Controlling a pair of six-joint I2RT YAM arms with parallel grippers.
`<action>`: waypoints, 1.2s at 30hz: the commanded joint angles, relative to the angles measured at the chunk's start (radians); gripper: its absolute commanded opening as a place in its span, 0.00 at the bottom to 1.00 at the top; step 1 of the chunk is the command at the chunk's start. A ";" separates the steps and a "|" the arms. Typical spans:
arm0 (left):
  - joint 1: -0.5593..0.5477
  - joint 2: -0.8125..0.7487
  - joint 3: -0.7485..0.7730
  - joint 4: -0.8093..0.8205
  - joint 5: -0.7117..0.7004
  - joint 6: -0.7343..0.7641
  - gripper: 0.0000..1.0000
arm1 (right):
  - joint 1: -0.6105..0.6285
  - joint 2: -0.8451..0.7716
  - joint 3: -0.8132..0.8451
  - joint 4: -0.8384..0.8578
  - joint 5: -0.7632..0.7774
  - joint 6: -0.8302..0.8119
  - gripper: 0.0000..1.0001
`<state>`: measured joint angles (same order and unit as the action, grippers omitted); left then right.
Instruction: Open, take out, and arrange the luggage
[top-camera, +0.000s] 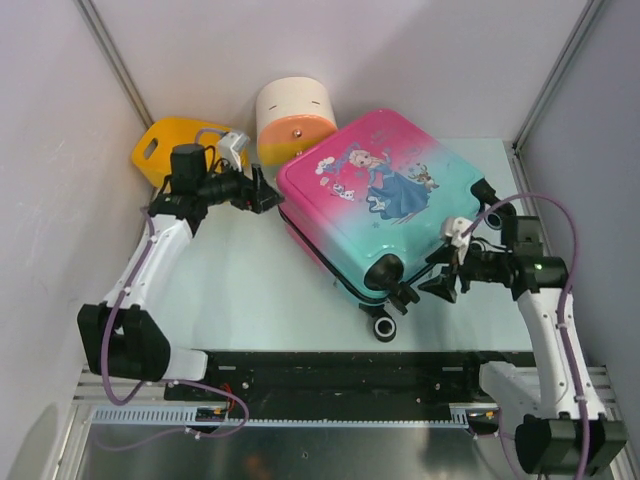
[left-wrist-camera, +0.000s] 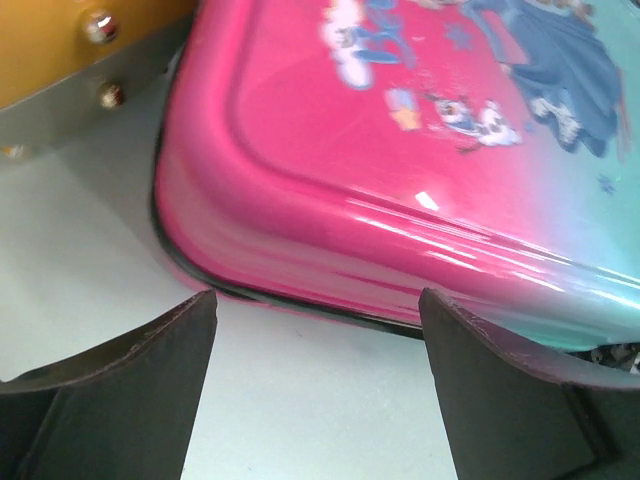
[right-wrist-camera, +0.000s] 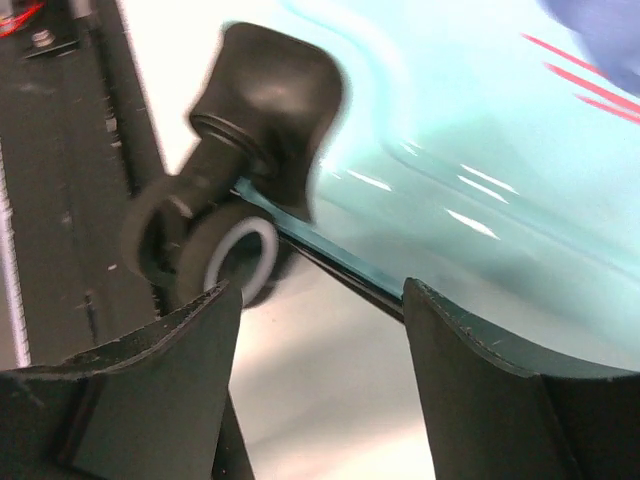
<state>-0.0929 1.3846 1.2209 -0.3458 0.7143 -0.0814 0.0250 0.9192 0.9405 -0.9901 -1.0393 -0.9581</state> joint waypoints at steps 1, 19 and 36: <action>-0.115 -0.110 0.011 -0.004 0.050 0.182 0.88 | -0.204 -0.048 0.007 -0.005 -0.001 0.081 0.71; -0.320 -0.119 -0.018 -0.025 -0.127 0.216 0.87 | -0.338 -0.092 -0.334 0.381 0.085 0.177 0.65; -0.335 -0.130 -0.035 -0.018 -0.118 0.184 0.86 | -0.082 -0.088 -0.595 1.041 0.363 0.498 0.64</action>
<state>-0.4118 1.2716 1.2037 -0.3775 0.5789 0.0792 -0.0731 0.8024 0.3519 -0.1623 -0.7288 -0.5400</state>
